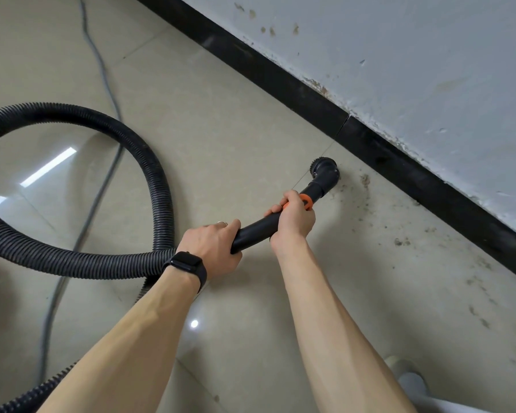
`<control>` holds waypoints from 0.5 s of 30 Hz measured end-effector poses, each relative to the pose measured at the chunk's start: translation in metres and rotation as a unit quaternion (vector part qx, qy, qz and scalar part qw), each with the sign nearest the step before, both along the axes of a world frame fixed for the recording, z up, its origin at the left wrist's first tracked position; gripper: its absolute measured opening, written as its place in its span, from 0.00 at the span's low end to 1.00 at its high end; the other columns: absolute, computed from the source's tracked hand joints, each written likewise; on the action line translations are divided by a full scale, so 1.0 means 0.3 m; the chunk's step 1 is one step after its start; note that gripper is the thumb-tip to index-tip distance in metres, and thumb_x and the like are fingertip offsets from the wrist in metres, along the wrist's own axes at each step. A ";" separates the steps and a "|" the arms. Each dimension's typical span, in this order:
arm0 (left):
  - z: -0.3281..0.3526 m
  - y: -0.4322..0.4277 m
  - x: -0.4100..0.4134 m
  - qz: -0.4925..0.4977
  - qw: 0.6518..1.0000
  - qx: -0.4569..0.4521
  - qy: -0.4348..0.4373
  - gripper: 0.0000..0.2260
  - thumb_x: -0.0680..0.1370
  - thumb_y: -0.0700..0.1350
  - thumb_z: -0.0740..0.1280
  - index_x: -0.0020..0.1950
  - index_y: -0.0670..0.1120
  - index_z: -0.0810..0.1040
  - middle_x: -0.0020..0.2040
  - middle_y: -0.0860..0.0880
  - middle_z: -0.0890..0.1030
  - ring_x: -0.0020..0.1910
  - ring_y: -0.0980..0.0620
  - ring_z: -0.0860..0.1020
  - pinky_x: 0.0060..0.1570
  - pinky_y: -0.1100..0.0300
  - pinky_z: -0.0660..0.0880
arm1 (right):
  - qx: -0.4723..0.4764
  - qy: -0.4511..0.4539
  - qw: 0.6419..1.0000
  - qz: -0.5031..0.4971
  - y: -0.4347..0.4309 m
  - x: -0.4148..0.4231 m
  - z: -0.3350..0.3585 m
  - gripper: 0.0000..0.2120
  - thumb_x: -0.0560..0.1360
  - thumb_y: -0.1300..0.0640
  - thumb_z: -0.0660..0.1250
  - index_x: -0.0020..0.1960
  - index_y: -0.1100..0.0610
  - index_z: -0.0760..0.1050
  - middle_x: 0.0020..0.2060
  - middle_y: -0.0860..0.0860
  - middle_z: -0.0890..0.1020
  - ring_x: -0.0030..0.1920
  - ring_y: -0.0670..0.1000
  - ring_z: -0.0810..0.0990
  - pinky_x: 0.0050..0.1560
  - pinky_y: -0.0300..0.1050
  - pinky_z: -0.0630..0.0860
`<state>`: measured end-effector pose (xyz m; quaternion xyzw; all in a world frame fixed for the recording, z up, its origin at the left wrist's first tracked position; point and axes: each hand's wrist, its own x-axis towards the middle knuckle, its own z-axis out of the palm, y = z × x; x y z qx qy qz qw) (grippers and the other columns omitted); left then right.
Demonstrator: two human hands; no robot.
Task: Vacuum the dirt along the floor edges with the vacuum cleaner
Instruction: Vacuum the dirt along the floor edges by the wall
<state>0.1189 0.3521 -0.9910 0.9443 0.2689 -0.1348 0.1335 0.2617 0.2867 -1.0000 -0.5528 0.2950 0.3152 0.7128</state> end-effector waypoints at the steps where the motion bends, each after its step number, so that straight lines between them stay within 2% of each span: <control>1: -0.004 -0.001 0.011 0.000 1.000 -0.001 -0.002 0.10 0.73 0.52 0.63 0.47 0.54 0.63 0.39 0.54 0.71 0.35 0.45 0.70 0.33 0.57 0.65 | -0.003 0.000 1.000 0.004 -0.001 0.013 -0.002 0.10 0.75 0.65 0.67 0.51 0.58 0.67 0.31 0.52 0.71 0.25 0.51 0.69 0.28 0.42 0.72; 5: -0.021 -0.001 0.070 0.007 1.000 -0.011 -0.011 0.10 0.73 0.52 0.63 0.46 0.54 0.61 0.39 0.54 0.72 0.35 0.44 0.71 0.32 0.57 0.63 | -0.031 -0.009 0.999 0.029 0.000 0.074 -0.004 0.10 0.76 0.63 0.68 0.52 0.59 0.67 0.40 0.59 0.71 0.30 0.55 0.69 0.29 0.42 0.74; 10: -0.037 -0.007 0.146 0.024 0.999 -0.025 -0.017 0.10 0.73 0.51 0.63 0.47 0.54 0.61 0.39 0.54 0.71 0.35 0.45 0.70 0.33 0.57 0.64 | -0.062 -0.032 0.997 0.046 0.007 0.149 -0.010 0.08 0.77 0.62 0.68 0.51 0.59 0.68 0.41 0.60 0.72 0.38 0.58 0.72 0.30 0.43 0.76; 15: -0.052 -0.008 0.197 0.049 0.997 -0.048 -0.023 0.11 0.73 0.51 0.64 0.47 0.54 0.62 0.39 0.53 0.70 0.35 0.44 0.71 0.33 0.57 0.63 | -0.088 -0.059 0.993 0.054 0.036 0.205 -0.020 0.08 0.75 0.63 0.68 0.47 0.58 0.68 0.37 0.59 0.72 0.29 0.55 0.70 0.28 0.43 0.76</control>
